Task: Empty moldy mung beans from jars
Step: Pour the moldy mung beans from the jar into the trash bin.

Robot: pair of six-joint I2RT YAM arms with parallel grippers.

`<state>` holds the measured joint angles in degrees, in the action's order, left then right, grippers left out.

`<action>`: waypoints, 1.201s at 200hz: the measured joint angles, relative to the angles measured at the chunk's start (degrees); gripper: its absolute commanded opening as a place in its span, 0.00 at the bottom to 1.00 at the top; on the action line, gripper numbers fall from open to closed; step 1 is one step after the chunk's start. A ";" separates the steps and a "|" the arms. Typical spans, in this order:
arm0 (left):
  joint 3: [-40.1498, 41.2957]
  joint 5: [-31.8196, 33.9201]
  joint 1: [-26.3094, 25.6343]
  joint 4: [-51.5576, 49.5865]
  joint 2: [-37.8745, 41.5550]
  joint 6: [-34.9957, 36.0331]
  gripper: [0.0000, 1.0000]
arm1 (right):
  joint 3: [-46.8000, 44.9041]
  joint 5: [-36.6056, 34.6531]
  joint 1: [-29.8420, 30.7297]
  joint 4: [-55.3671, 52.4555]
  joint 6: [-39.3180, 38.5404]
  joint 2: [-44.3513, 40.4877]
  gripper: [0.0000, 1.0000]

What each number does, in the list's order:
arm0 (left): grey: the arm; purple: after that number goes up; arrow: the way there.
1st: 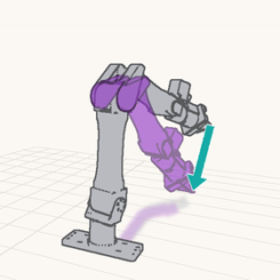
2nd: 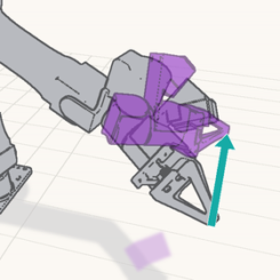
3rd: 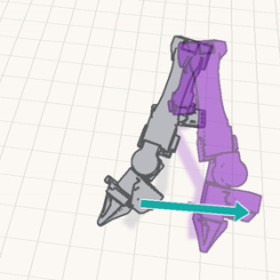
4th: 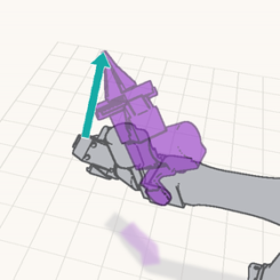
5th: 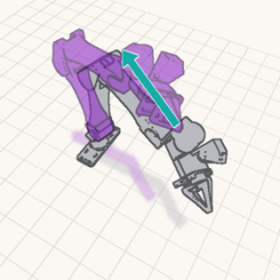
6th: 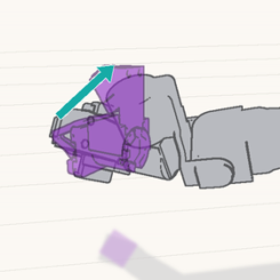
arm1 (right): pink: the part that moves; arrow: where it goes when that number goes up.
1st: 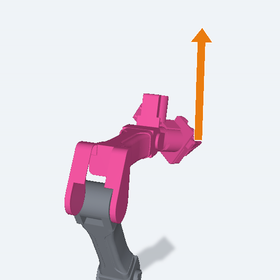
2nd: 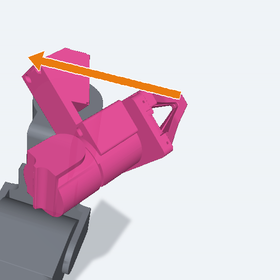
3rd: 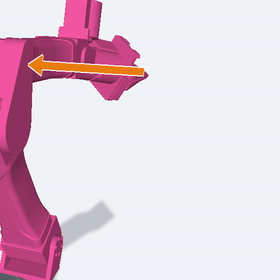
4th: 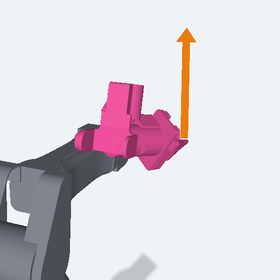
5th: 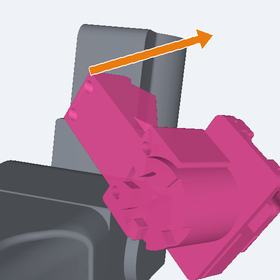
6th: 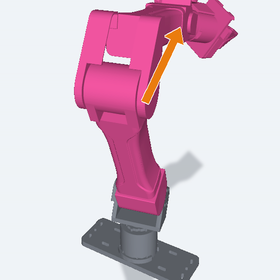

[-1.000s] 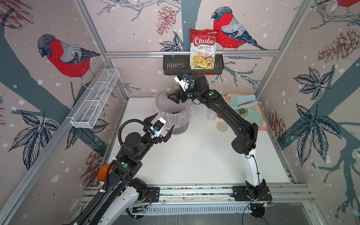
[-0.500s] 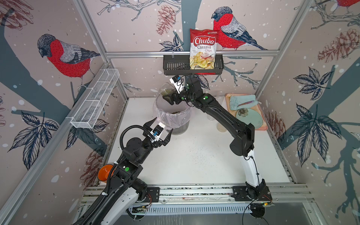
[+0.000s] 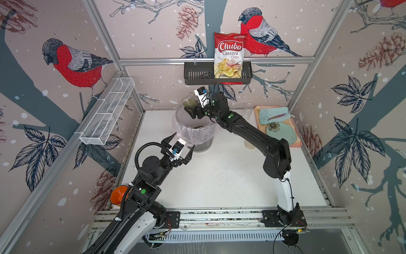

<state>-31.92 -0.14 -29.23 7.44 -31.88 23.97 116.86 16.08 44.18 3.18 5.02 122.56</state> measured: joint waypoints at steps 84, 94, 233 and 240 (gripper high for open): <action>0.50 0.15 0.00 1.11 -0.31 0.00 0.96 | -9.31 -4.83 0.70 13.94 2.60 -4.37 0.49; 0.52 0.15 0.00 1.11 -0.28 0.00 0.96 | -10.19 -5.84 0.90 15.23 2.60 -4.79 0.49; 1.68 0.13 0.00 1.27 1.40 -0.02 0.96 | -5.46 -11.08 1.92 21.92 2.36 -1.11 0.48; 1.68 0.13 0.00 1.27 1.42 -0.02 0.96 | -5.11 -11.08 1.97 21.92 2.36 -0.79 0.48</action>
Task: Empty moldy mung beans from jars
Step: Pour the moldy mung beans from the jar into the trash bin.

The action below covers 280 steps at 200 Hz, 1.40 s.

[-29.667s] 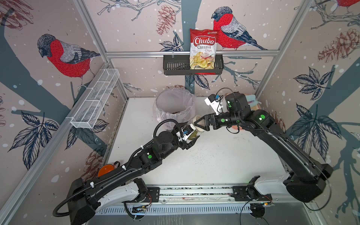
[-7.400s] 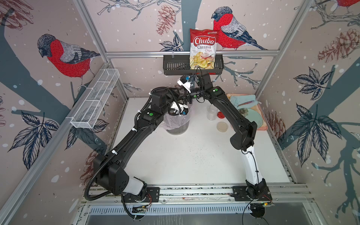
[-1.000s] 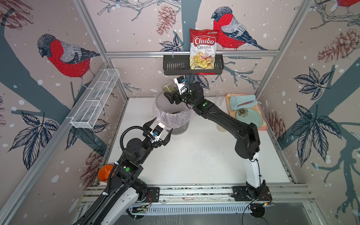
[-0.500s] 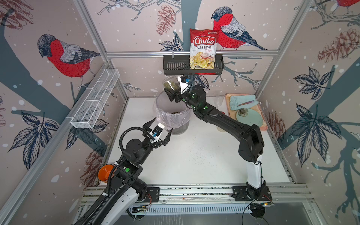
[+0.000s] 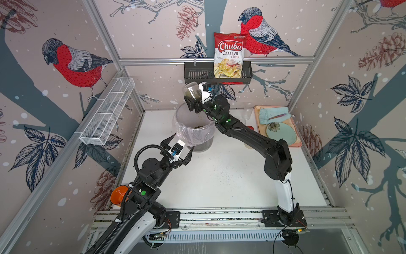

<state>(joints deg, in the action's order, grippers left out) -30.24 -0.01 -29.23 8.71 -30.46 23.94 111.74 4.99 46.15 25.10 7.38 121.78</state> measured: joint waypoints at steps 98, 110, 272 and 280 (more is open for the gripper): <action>1.51 -0.57 0.00 1.92 -0.22 -0.61 0.96 | -1.22 -4.20 1.31 5.35 -1.44 1.73 0.47; 1.53 -1.33 0.00 2.64 -0.39 -1.16 0.96 | -1.53 -5.07 1.40 6.51 -1.49 1.92 0.47; 2.86 -0.90 -3.65 4.42 -1.01 -1.42 0.96 | -0.09 -9.14 2.45 21.33 -6.14 6.88 0.44; 2.89 -0.85 -3.72 4.59 -1.01 -1.40 0.96 | 0.55 -9.16 2.45 21.33 -6.25 7.41 0.44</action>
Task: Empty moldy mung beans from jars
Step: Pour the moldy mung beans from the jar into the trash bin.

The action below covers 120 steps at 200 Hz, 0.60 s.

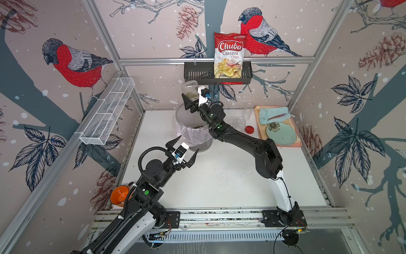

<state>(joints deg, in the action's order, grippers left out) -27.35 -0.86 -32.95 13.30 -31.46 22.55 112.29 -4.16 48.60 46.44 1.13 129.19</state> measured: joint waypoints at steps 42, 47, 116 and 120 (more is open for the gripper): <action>0.44 0.20 -0.17 0.70 0.28 0.00 0.96 | 2.16 0.00 0.07 0.35 -0.98 1.14 0.44; 0.44 0.31 -0.20 0.72 0.31 0.00 0.96 | 2.25 0.00 0.07 0.48 -1.03 1.14 0.43; 0.63 0.92 -0.50 0.79 0.76 0.39 0.96 | 4.11 -0.02 0.17 -1.22 -1.57 2.01 0.43; 0.66 0.94 -0.50 0.81 0.83 0.39 0.96 | 4.11 -0.04 0.28 -1.22 -1.86 2.01 0.43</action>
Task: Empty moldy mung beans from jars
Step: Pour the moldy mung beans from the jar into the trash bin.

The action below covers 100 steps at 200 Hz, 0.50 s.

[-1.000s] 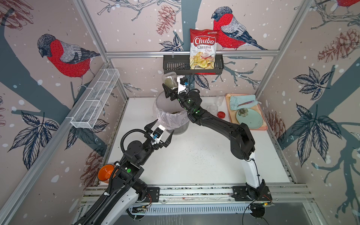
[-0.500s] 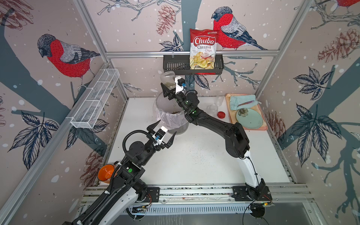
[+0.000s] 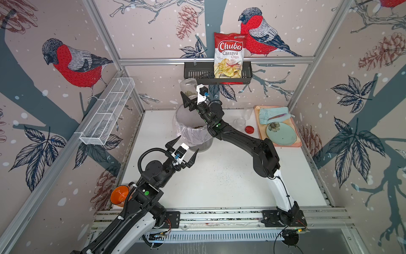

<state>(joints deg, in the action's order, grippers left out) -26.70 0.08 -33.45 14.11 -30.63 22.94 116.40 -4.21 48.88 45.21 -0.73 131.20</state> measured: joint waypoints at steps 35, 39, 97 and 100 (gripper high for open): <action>0.15 0.11 -0.09 0.09 0.09 0.02 0.96 | -0.94 0.24 0.33 -0.11 -0.74 -0.70 0.42; 0.15 0.11 -0.11 0.11 0.07 0.02 0.96 | -1.88 0.24 0.35 0.00 -0.72 -1.25 0.42; 0.13 0.24 -0.17 0.07 0.35 1.05 0.96 | -3.72 -0.87 -0.15 0.85 -0.42 -2.73 0.41; 0.15 0.31 -0.17 0.09 0.42 1.05 0.96 | -3.52 -0.90 -0.13 0.68 -0.44 -2.67 0.41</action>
<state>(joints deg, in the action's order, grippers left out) -26.55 0.38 -33.63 14.20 -30.22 23.99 112.88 -5.10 48.75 45.89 -1.17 128.53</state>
